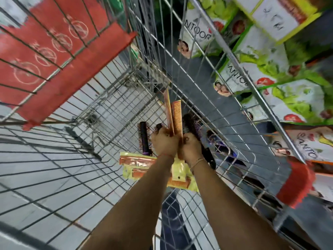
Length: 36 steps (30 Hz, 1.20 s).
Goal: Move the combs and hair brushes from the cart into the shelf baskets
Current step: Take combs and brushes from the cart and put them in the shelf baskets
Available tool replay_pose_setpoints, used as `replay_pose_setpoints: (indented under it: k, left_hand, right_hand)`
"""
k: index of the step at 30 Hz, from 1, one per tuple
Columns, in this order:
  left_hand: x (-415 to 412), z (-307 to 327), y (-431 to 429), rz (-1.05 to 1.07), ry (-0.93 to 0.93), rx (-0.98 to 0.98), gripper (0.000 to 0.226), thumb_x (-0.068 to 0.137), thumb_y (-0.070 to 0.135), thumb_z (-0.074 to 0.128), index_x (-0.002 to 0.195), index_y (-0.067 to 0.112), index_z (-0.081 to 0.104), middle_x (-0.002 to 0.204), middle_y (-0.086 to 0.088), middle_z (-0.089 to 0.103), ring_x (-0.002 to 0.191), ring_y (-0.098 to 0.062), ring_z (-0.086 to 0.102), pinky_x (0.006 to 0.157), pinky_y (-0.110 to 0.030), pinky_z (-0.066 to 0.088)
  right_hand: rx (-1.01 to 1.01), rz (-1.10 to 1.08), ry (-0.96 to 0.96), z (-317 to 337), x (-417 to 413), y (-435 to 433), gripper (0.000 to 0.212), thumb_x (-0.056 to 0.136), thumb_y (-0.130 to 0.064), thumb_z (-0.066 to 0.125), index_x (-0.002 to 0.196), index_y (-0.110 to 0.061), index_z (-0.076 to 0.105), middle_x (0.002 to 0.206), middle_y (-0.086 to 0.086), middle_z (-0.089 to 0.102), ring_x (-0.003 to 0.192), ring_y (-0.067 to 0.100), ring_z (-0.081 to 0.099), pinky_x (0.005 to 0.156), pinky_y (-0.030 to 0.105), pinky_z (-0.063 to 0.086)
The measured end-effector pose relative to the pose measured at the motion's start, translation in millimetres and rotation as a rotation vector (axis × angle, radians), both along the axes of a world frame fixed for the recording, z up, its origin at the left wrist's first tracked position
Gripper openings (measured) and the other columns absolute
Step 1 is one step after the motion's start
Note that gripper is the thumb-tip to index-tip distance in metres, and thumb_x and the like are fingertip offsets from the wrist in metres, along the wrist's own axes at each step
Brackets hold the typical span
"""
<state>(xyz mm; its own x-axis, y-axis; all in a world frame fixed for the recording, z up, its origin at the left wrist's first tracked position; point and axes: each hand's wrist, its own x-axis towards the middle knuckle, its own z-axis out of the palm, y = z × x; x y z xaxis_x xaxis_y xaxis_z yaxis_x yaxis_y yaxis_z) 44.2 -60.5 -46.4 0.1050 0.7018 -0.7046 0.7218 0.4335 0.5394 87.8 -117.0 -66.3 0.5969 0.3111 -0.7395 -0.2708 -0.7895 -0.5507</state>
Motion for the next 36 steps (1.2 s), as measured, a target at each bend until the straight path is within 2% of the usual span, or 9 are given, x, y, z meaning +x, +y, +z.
replay_pose_setpoints:
  k: [2,4,10,14,18,22,25,31,36]
  left_hand:
    - [-4.4,4.6,1.8,0.152,-0.167,-0.038,0.009,0.075,0.009,0.070,0.074,0.011,0.061,0.082,-0.008,0.060,0.086,-0.025,0.058,0.068,-0.026,0.050]
    - [-9.7,15.0,3.1,0.228,-0.255,-0.043,0.032,0.083,0.012,0.067,0.059,0.019,0.047,0.065,-0.001,0.054,0.071,-0.019,0.053,0.055,-0.021,0.041]
    - [-25.9,58.8,7.2,0.283,-0.506,-0.117,0.034,0.089,0.001,0.057,0.070,0.022,0.038,0.067,-0.006,0.049,0.052,-0.016,0.048,0.042,-0.019,0.042]
    - [-24.8,115.0,11.1,0.282,-0.626,0.009,0.050,0.079,-0.014,0.062,0.093,0.027,0.036,0.099,-0.015,0.051,0.075,-0.022,0.055,0.055,-0.027,0.050]
    - [-10.5,182.7,-3.1,0.224,-0.745,0.262,0.065,0.073,-0.013,0.069,0.122,0.010,0.033,0.110,-0.008,0.046,0.084,-0.012,0.055,0.063,-0.012,0.051]
    - [9.6,254.0,-45.7,0.130,-0.950,0.469,0.066,0.071,-0.004,0.066,0.130,-0.005,0.036,0.115,-0.017,0.054,0.097,-0.014,0.052,0.080,-0.011,0.047]
    - [45.8,304.0,-93.9,0.017,-1.130,0.485,0.057,0.074,-0.005,0.058,0.125,0.010,0.039,0.117,-0.005,0.058,0.092,0.003,0.059,0.087,-0.011,0.046]
    - [145.3,368.5,-206.0,-0.434,-1.204,0.301,0.045,0.067,0.013,0.063,0.110,0.001,0.053,0.095,-0.006,0.063,0.084,-0.014,0.059,0.084,-0.032,0.048]
    - [233.2,401.8,-334.4,-0.883,-1.105,0.155,0.035,0.077,0.003,0.065,0.111,0.008,0.055,0.103,-0.012,0.060,0.085,-0.020,0.056,0.081,-0.030,0.043]
  right_hand:
    - [0.057,-0.021,0.026,7.5,-5.4,0.8,0.026,0.079,0.004,0.056,0.077,-0.022,0.055,0.087,0.010,0.061,0.086,0.024,0.057,0.071,0.036,0.049]
    - [0.115,-0.005,0.009,28.9,-9.8,2.7,0.030,0.077,0.005,0.057,0.070,-0.024,0.054,0.086,0.010,0.063,0.083,0.026,0.060,0.070,0.039,0.051]
    - [0.298,-0.049,-0.032,92.6,-20.5,-1.5,0.029,0.078,0.007,0.061,0.077,-0.020,0.050,0.073,-0.003,0.060,0.066,0.011,0.056,0.048,0.009,0.044]
    - [0.446,-0.126,-0.105,133.0,-21.3,-8.5,0.026,0.080,0.000,0.065,0.083,-0.022,0.052,0.091,0.010,0.067,0.081,0.022,0.064,0.074,0.036,0.054]
    - [0.658,-0.219,-0.182,182.5,-17.6,-14.5,0.037,0.082,0.003,0.061,0.071,-0.030,0.048,0.068,-0.007,0.058,0.053,-0.010,0.055,0.054,0.006,0.042]
    - [0.934,-0.330,-0.312,255.0,1.4,-45.1,0.028,0.077,-0.004,0.064,0.078,-0.027,0.049,0.073,-0.002,0.058,0.067,0.002,0.056,0.069,0.020,0.045]
    - [1.053,-0.431,-0.492,301.6,30.5,-89.6,0.013,0.074,-0.014,0.057,0.085,-0.019,0.050,0.079,0.006,0.059,0.067,-0.004,0.054,0.069,0.012,0.044]
    - [0.898,-0.647,-0.954,379.5,118.0,-236.2,0.027,0.080,-0.010,0.056,0.106,-0.015,0.052,0.078,-0.008,0.061,0.068,-0.004,0.057,0.072,0.020,0.047]
    - [0.408,-0.918,-1.114,425.2,194.4,-396.7,0.033,0.084,-0.018,0.056,0.116,-0.013,0.055,0.086,0.013,0.067,0.083,0.030,0.063,0.084,0.040,0.050]
